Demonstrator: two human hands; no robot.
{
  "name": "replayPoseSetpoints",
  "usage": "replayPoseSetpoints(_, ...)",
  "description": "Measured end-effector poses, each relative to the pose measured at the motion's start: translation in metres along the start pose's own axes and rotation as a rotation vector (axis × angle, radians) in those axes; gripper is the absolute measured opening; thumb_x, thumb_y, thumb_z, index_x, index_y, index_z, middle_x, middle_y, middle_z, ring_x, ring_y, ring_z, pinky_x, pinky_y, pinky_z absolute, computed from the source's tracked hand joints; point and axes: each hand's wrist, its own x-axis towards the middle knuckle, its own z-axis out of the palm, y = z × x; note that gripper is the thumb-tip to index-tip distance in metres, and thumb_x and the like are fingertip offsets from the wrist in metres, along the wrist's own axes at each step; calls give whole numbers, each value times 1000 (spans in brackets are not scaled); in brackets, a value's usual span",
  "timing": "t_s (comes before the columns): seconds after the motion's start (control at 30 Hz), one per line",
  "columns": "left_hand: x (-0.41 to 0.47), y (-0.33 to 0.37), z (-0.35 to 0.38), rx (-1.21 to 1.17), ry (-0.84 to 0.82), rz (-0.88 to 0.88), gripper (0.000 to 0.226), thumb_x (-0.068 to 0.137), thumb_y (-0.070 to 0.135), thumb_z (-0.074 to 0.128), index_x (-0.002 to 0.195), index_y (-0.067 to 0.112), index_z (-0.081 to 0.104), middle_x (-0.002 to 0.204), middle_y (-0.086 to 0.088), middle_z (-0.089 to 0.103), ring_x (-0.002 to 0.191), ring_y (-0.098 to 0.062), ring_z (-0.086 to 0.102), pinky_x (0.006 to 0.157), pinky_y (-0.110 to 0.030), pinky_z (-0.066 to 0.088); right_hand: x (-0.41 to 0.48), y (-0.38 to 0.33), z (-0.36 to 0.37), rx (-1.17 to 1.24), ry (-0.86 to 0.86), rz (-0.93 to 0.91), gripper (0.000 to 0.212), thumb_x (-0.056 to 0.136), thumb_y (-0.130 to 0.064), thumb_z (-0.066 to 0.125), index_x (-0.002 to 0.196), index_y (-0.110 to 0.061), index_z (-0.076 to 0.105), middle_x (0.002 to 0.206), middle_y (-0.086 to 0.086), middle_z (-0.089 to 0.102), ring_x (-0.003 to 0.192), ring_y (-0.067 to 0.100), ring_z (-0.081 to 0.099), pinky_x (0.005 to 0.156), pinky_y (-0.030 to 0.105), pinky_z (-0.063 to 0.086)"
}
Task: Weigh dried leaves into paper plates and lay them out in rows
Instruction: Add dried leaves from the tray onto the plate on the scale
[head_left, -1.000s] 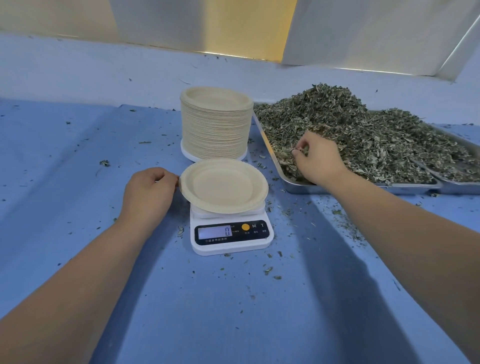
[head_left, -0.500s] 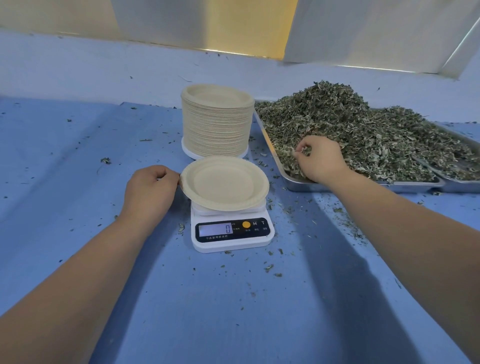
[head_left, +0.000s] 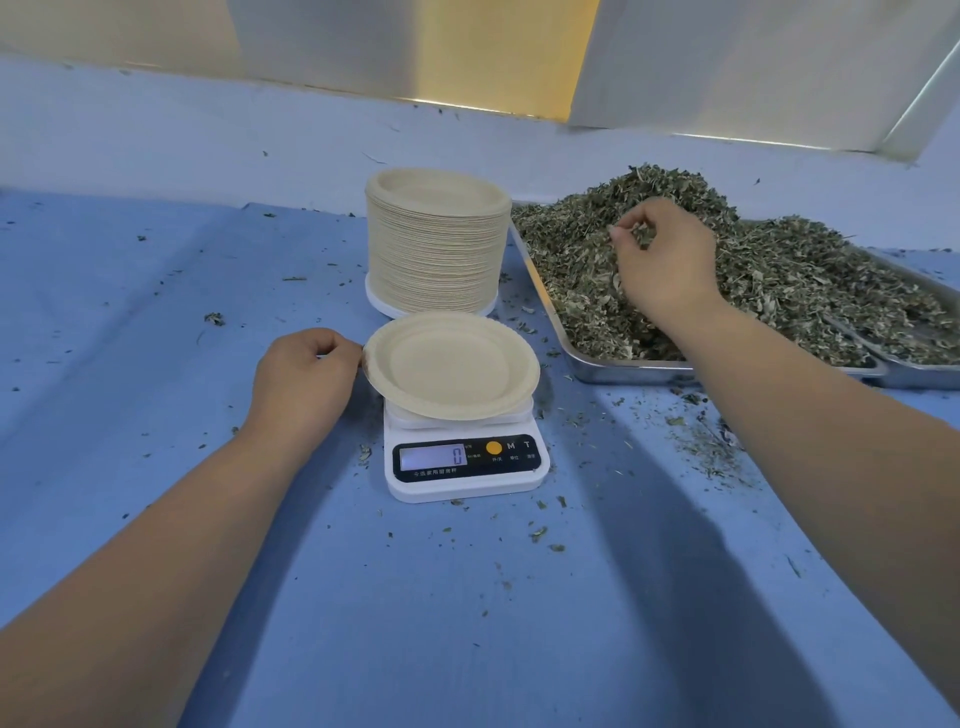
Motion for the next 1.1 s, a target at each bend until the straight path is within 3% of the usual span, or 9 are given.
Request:
replayPoseSetpoints(0.1, -1, 1, 0, -8, -13, -5, 27, 77, 26, 50, 78, 8, 70, 89, -14, 70, 76, -18, 55, 71, -36, 46, 0, -27, -1, 67, 33, -30, 5, 99, -24, 62, 97, -20, 66, 83, -19, 57, 60, -14, 52, 55, -1, 35)
replayPoseSetpoints(0.27, -2, 1, -1, 1, -15, -4, 27, 82, 21, 51, 83, 2, 69, 92, -18, 69, 74, -17, 54, 69, -36, 45, -23, -84, 9, 235, -11, -165, 5, 96, -26, 64, 91, -26, 64, 84, -23, 58, 78, -17, 51, 66, 1, 35)
replayPoseSetpoints(0.47, -2, 4, -2, -17, 3, -45, 35, 76, 26, 47, 85, -4, 64, 98, -14, 71, 77, -15, 55, 72, -35, 47, -74, -110, 42, 150, -407, -346, 23, 97, -32, 61, 118, -22, 59, 109, -10, 66, 91, 10, 61, 85, 33, 50)
replayPoseSetpoints(0.57, -2, 6, -3, -21, 2, -41, 37, 75, 26, 47, 87, -5, 64, 98, -17, 71, 77, -16, 55, 73, -35, 47, -82, -106, 50, -25, -550, -392, 42, 98, -48, 56, 133, -27, 47, 130, -7, 62, 97, 16, 62, 82, 34, 46)
replayPoseSetpoints(0.67, -1, 5, -3, -1, -1, -20, 33, 78, 24, 49, 86, -4, 65, 99, -16, 71, 77, -16, 56, 75, -41, 53, -79, -106, 44, -4, -554, -381, 39, 99, -46, 55, 132, -25, 50, 124, -7, 64, 99, 15, 63, 87, 36, 51)
replayPoseSetpoints(0.77, 0, 4, -1, 0, 4, -11, 30, 81, 22, 50, 86, -3, 66, 98, -14, 71, 79, -22, 59, 78, -45, 55, -79, -96, 32, 100, -515, -345, 21, 101, -35, 56, 118, -25, 63, 105, -18, 66, 91, -7, 58, 84, 19, 49)
replayPoseSetpoints(0.87, -1, 3, 0, -19, 33, 5, 24, 87, 22, 49, 86, 7, 68, 95, -9, 71, 86, -18, 65, 75, -31, 51, -89, -82, 24, 170, -454, -289, 15, 100, -33, 56, 103, -27, 70, 94, -19, 67, 88, -8, 58, 71, 6, 41)
replayPoseSetpoints(0.97, -10, 12, 0, 17, 56, 168, 24, 96, 26, 46, 99, 33, 69, 101, 12, 68, 92, 6, 59, 80, -7, 42, -106, -71, 25, 131, -460, -308, 24, 103, -39, 52, 110, -27, 71, 96, -8, 70, 92, 8, 60, 76, 22, 44)
replayPoseSetpoints(1.1, -22, 24, 5, 167, 9, 536, 37, 98, 27, 45, 121, 23, 74, 137, 8, 60, 133, -13, 47, 113, -27, 32, -113, -63, 25, 156, -402, -314, 33, 105, -41, 46, 122, -24, 69, 110, 0, 69, 107, 14, 59, 90, 28, 44)
